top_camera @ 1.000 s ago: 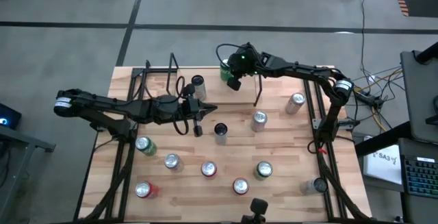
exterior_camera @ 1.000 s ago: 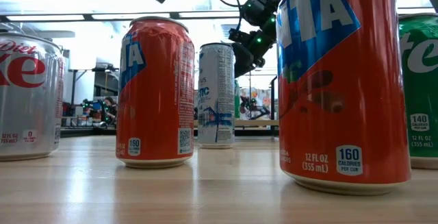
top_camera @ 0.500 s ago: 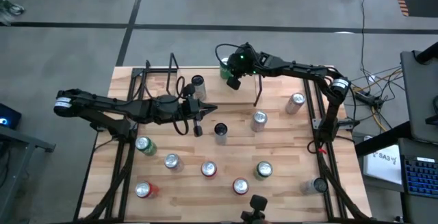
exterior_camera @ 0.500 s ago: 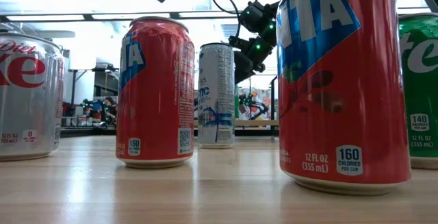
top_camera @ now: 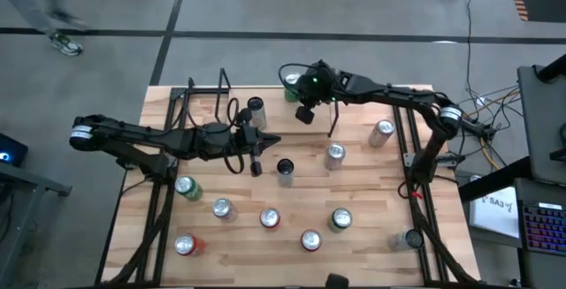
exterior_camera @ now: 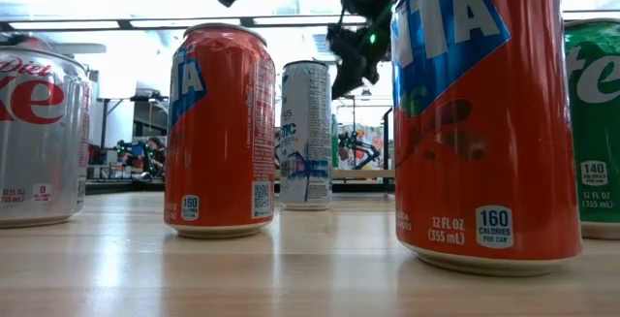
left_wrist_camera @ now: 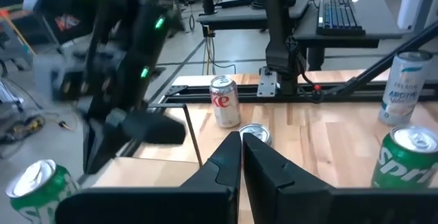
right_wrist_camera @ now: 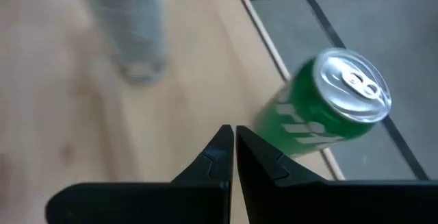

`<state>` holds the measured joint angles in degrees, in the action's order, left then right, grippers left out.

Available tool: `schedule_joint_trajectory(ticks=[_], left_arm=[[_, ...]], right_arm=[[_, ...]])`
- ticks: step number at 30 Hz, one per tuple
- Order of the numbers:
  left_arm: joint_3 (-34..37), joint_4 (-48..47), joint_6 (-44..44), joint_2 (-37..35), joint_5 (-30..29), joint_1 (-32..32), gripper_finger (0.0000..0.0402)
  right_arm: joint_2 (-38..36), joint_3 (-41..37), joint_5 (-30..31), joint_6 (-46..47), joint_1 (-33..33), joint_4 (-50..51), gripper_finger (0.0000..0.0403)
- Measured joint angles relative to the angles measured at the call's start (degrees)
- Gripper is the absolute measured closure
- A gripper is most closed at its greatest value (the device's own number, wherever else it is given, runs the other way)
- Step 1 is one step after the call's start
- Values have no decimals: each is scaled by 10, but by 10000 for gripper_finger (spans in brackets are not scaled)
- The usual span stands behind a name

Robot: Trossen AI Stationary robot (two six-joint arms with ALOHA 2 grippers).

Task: Sort soda cans
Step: Put the middle red silver soda can on the shelf

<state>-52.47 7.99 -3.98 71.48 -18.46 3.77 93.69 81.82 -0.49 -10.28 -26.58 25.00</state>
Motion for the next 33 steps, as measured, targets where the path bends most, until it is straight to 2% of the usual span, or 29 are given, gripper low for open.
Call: schedule_joint_trajectory(ticks=[10, 18, 24, 33], left_arm=[[0, 6, 54, 0, 0, 35, 401], [0, 53, 60, 0, 0, 87, 401], [0, 91, 59, 13, 0, 118, 401], [-3, 141, 44, 65, 0, 136, 401]], right_arm=[[-122, 0, 0, 58, 85, 87, 393], [-201, 0, 0, 173, 159, 191, 393], [-221, 0, 0, 262, 223, 283, 393], [-204, 0, -19, 408, 328, 397, 394]])
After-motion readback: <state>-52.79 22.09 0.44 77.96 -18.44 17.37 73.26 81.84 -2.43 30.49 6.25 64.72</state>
